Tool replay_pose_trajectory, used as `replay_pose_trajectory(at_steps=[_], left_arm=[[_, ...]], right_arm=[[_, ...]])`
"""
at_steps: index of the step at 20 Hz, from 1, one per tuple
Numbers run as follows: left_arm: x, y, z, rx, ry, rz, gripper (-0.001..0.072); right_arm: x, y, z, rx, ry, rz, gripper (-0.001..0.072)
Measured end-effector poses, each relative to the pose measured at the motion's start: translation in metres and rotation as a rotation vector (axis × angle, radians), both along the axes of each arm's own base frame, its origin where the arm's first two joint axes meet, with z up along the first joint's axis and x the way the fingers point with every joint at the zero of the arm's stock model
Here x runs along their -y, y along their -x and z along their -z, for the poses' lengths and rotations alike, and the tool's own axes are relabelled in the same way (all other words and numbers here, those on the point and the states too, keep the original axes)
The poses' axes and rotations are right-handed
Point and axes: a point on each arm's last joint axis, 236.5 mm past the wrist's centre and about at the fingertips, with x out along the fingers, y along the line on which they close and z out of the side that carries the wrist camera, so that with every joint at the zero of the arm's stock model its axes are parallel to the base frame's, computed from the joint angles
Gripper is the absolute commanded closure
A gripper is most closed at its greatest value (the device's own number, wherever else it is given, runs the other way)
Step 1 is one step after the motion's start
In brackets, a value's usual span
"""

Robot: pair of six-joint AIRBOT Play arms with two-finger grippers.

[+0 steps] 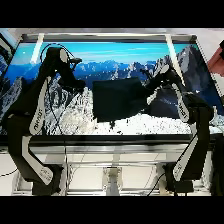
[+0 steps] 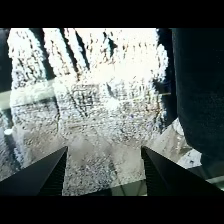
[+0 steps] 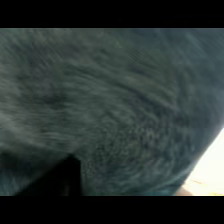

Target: Fold the clothes and pants, and hang the long-sleeved shirts on hangers.

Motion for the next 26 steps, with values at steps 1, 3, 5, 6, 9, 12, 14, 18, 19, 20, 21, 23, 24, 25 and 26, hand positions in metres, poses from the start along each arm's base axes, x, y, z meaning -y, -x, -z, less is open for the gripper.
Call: replay_pose_trajectory(at_steps=[1, 3, 5, 6, 9, 12, 14, 18, 19, 20, 21, 23, 24, 25, 26], left_arm=[[-0.005, 0.000, 0.000, -0.001, -0.019, -0.001, 0.0173], [-0.011, 0.000, 0.000, 0.000, -0.044, -0.008, 0.0174], [-0.016, 0.000, 0.000, -0.002, -0.060, -0.011, 0.0174], [-0.018, 0.000, 0.000, -0.003, -0.065, -0.013, 0.0174], [-0.023, -0.001, 0.000, -0.003, -0.075, -0.021, 0.0174], [-0.029, -0.002, 0.001, -0.004, -0.087, -0.029, 0.0174], [-0.032, -0.002, 0.003, -0.007, -0.092, -0.029, 0.0174], [-0.034, -0.002, 0.009, -0.020, -0.097, -0.033, 0.0175], [-0.034, -0.002, 0.011, -0.024, -0.098, -0.032, 0.0175], [-0.034, -0.002, 0.014, -0.030, -0.099, -0.032, 0.0175], [-0.034, -0.002, 0.016, -0.034, -0.100, -0.032, 0.0175], [-0.034, -0.002, 0.020, -0.045, -0.102, -0.031, 0.0175], [-0.034, -0.002, 0.022, -0.049, -0.104, -0.031, 0.0175], [-0.034, -0.002, 0.024, -0.053, -0.105, -0.031, 0.0175], [-0.034, -0.001, 0.026, -0.058, -0.106, -0.031, 0.0175]], right_arm=[[-0.007, 0.002, -0.001, -0.004, -0.007, -0.012, 0.0683], [-0.008, 0.002, -0.006, -0.001, 0.000, -0.036, 0.0684], [0.004, -0.005, -0.019, 0.015, 0.018, -0.024, 0.0684], [0.017, -0.012, -0.027, 0.035, 0.033, 0.001, 0.0683], [0.092, -0.034, -0.041, 0.085, 0.163, 0.136, 0.0683], [0.192, -0.041, -0.053, 0.099, 0.274, 0.346, 0.0683], [0.269, -0.028, -0.058, 0.079, 0.343, 0.507, 0.0684], [0.405, 0.029, -0.067, 0.012, 0.404, 0.840, 0.0684], [0.430, 0.047, -0.068, -0.014, 0.408, 0.912, 0.0683], [0.455, 0.069, -0.068, -0.045, 0.412, 0.987, 0.0682], [0.474, 0.091, -0.068, -0.077, 0.419, 1.051, 0.0637], [0.503, 0.130, -0.067, -0.143, 0.409, 1.172, 0.0275], [0.514, 0.147, -0.067, -0.170, 0.405, 1.224, 0.0184], [0.522, 0.160, -0.068, -0.189, 0.401, 1.266, 0.0170], [0.528, 0.171, -0.070, -0.205, 0.395, 1.303, 0.0170]])
